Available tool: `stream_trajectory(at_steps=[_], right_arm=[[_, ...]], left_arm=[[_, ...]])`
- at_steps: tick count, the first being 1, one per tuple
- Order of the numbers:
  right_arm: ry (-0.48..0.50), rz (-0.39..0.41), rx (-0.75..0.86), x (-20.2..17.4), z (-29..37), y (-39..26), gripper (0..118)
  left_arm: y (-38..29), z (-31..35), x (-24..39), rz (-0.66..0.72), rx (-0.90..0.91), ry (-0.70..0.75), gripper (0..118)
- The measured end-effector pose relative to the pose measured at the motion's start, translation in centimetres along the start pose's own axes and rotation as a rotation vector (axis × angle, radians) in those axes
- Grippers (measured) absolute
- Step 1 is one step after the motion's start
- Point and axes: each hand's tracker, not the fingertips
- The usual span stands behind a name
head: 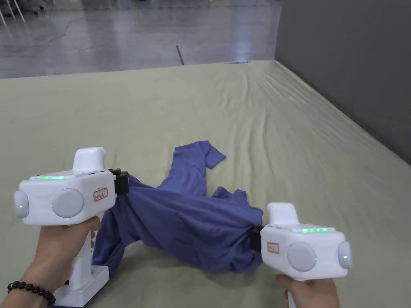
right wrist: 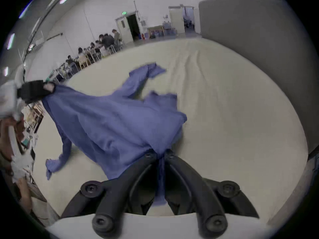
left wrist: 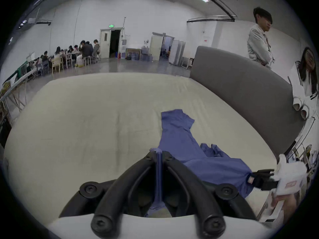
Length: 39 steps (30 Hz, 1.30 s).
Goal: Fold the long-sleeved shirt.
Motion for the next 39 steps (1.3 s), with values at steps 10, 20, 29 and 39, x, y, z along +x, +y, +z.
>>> stream_trajectory(at_steps=[10,20,29,39], right_arm=[[0.069,0.1,0.307,-3.3,5.4,16.3,7],[0.169,0.115,0.448,-11.0,6.5,39.4,7],[0.133,0.152,0.499,-14.7,7.1,49.7,7],[0.105,0.121,0.313,-12.6,-3.9,41.9,7]], left_arm=[[9.7,8.1,-2.5,0.025,0.283,0.055,3],[29.4,11.1,-5.1,-0.035,0.475,0.218,3],[38.6,10.7,-6.8,0.006,0.542,0.253,3],[30.3,1.3,-9.0,-0.03,0.355,0.277,3]])
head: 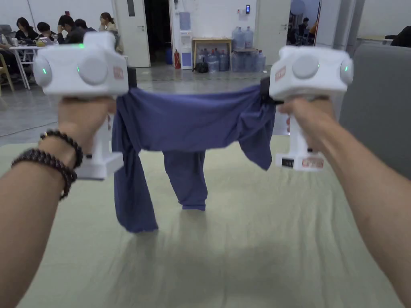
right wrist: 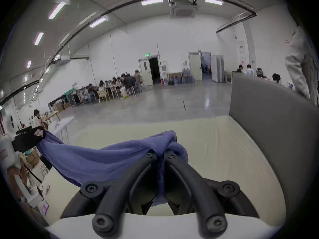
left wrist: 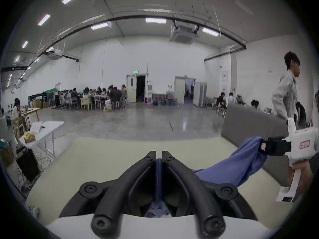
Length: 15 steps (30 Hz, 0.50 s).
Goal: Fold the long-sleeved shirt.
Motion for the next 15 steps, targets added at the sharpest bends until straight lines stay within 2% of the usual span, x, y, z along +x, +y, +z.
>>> stream_trajectory(at_steps=[2,5,9,13,15], right_arm=[[-0.018,0.005,-0.079,0.6,-2.4,-4.5,7],[-0.018,-0.036,-0.188,1.6,-5.1,-10.5,7],[-0.026,-0.034,-0.22,3.0,-5.9,-15.0,7],[0.002,-0.037,-0.213,3.2,-1.1,-18.3,7],[-0.004,0.009,-0.217,3.0,1.6,-21.0,7]], left_arm=[[-4.9,-0.7,0.3,0.005,-0.078,0.0,3],[-11.3,-1.6,0.2,0.023,-0.166,-0.009,3],[-16.2,-1.0,-0.2,0.058,-0.221,-0.019,3],[-19.3,3.1,-0.5,0.081,-0.214,-0.029,3],[-21.4,6.2,-0.4,0.126,-0.206,-0.033,3]])
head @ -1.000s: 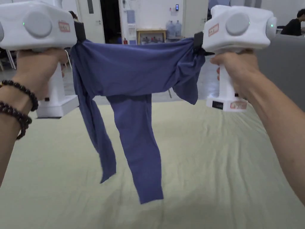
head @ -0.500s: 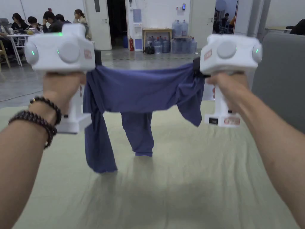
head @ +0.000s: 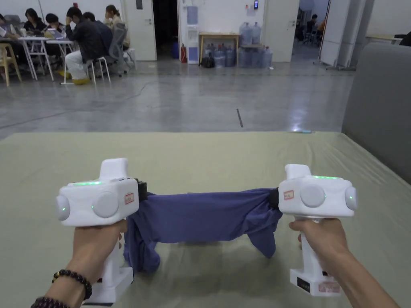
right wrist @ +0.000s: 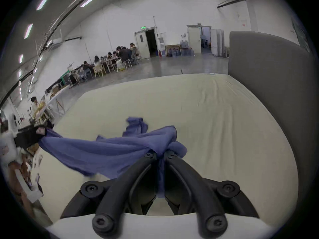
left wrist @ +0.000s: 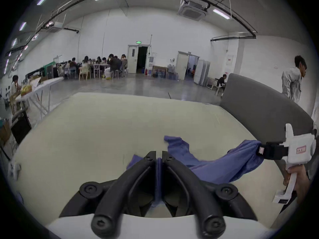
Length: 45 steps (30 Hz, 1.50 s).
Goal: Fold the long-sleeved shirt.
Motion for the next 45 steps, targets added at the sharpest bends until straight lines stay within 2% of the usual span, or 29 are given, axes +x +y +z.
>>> stream_trajectory(at_steps=[3,5,11,13,17,18,19,20,21,22,23,25,26,27,28,29,31,33,36,38,39,40,41,42,43,45], right_arm=[[0.004,0.036,-0.03,-0.2,3.4,-6.8,7],[-0.001,0.048,-0.071,-0.2,5.6,-12.4,7],[0.003,0.034,-0.225,-0.3,10.4,-25.3,7],[-0.007,0.01,-0.276,-0.3,11.3,-27.9,7],[-0.023,0.03,-0.295,-0.8,10.2,-29.7,8],[-0.023,0.029,-0.294,-0.9,10.3,-29.4,18],[-0.021,0.025,-0.292,-0.8,10.7,-28.9,41],[-0.026,0.005,-0.289,-0.6,11.4,-28.3,101],[-0.027,0.0,-0.281,-0.4,11.9,-27.9,118],[-0.011,-0.002,-0.253,-0.3,12.9,-27.3,118],[0.004,0.012,-0.152,-0.3,14.7,-26.3,118],[-0.035,0.018,-0.121,-0.2,16.6,-25.1,115],[-0.062,0.012,-0.114,0.0,17.7,-24.6,101],[-0.056,-0.009,-0.093,0.2,18.4,-24.3,67],[-0.025,-0.04,-0.067,0.4,19.2,-24.1,13],[-0.018,-0.047,-0.069,0.6,19.5,-24.0,2],[-0.026,-0.064,-0.07,0.8,19.2,-24.0,2],[-0.002,-0.054,-0.098,0.7,19.1,-24.2,2],[-0.021,-0.041,-0.115,0.9,18.3,-24.9,2],[-0.024,-0.048,-0.135,1.0,17.8,-25.3,2],[-0.023,-0.052,-0.141,1.1,17.7,-25.4,2],[-0.026,-0.053,-0.148,1.2,17.5,-25.4,2],[-0.03,-0.052,-0.156,1.2,17.4,-25.5,2],[-0.031,-0.05,-0.162,1.3,17.3,-25.6,2],[-0.033,-0.049,-0.166,1.3,17.3,-25.7,2],[-0.035,-0.049,-0.17,1.5,17.4,-25.7,2]], left_arm=[[-6.1,4.7,0.2,0.024,-0.033,0.015,3],[-11.2,7.9,0.7,-0.012,-0.066,0.043,3],[-23.3,15.2,1.0,-0.041,-0.211,0.068,3],[-25.6,16.4,0.8,-0.036,-0.229,0.076,3],[-27.7,16.1,0.6,-0.013,-0.267,0.056,3],[-27.8,16.2,0.6,-0.008,-0.253,0.05,7],[-27.4,16.2,0.3,0.004,-0.24,0.047,29],[-26.8,16.5,0.2,0.015,-0.241,0.046,97],[-26.4,16.7,-0.1,0.03,-0.253,0.039,118],[-25.6,17.8,-0.4,0.054,-0.26,0.019,118],[-26.0,19.1,-0.4,0.081,-0.157,-0.007,118],[-25.4,20.6,-0.9,0.09,-0.167,-0.006,118],[-24.0,21.0,-1.5,0.095,-0.174,0.006,106],[-22.4,21.1,-2.1,0.098,-0.162,0.01,73],[-21.9,21.5,-2.6,0.103,-0.152,0.022,12],[-21.6,21.4,-3.1,0.106,-0.148,0.039,0],[-22.2,21.6,-3.3,0.106,-0.152,0.034,0],[-22.0,20.8,-3.6,0.117,-0.178,0.009,0],[-21.8,19.6,-2.5,0.105,-0.21,-0.012,0],[-21.4,17.8,-1.9,0.125,-0.208,-0.077,0],[-21.3,16.9,-1.6,0.105,-0.2,-0.057,9],[-21.1,15.6,-1.3,0.102,-0.22,-0.057,43],[-21.2,13.7,-0.9,0.081,-0.292,-0.042,94],[-21.3,12.7,-0.7,0.061,-0.325,-0.033,98],[-21.4,11.1,-0.2,0.04,-0.362,-0.013,94],[-21.9,9.2,0.4,-0.008,-0.464,0.041,93]])
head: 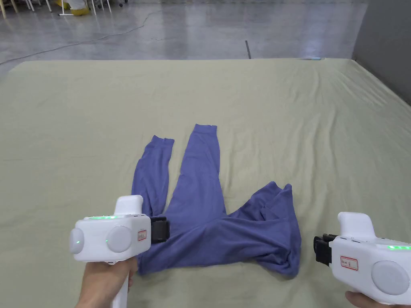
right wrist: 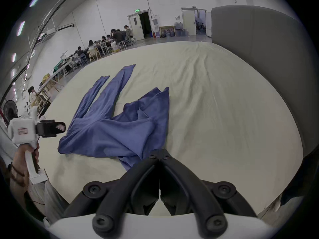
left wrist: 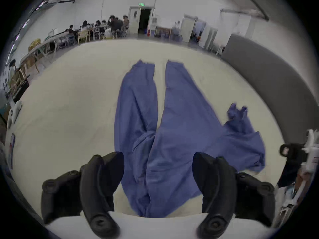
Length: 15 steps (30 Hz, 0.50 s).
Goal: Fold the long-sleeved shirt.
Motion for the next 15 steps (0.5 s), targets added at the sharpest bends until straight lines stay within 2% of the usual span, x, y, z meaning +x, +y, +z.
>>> stream_trajectory(at_steps=[2,3,4,5,12,13,14,15], right_arm=[[0.001,0.0,-0.006,0.4,-0.1,-0.1,2],[-0.002,0.0,-0.008,0.4,-0.2,-0.1,2],[-0.007,0.002,-0.012,0.6,-0.3,0.0,2],[-0.009,0.006,-0.016,0.6,-0.5,0.0,2],[-0.006,0.037,-0.006,1.4,-4.3,5.0,5],[-0.001,0.039,-0.001,1.5,-5.5,6.4,29],[0.013,0.041,-0.003,1.6,-6.9,7.9,85],[0.019,0.045,-0.016,1.6,-8.3,9.1,103]], left_arm=[[-0.9,-1.0,0.7,-0.029,-0.043,-0.002,86],[-1.1,-1.4,1.0,-0.033,-0.07,0.008,70],[-1.5,-1.4,1.1,-0.023,-0.083,0.014,33],[-2.0,-1.6,1.0,-0.023,-0.071,0.002,4],[-2.4,1.2,0.2,-0.001,0.06,-0.048,4],[-2.2,1.7,0.0,0.002,0.061,-0.053,4],[-2.0,2.2,0.0,0.005,0.064,-0.057,4],[-1.9,2.4,-0.1,0.006,0.073,-0.065,4]])
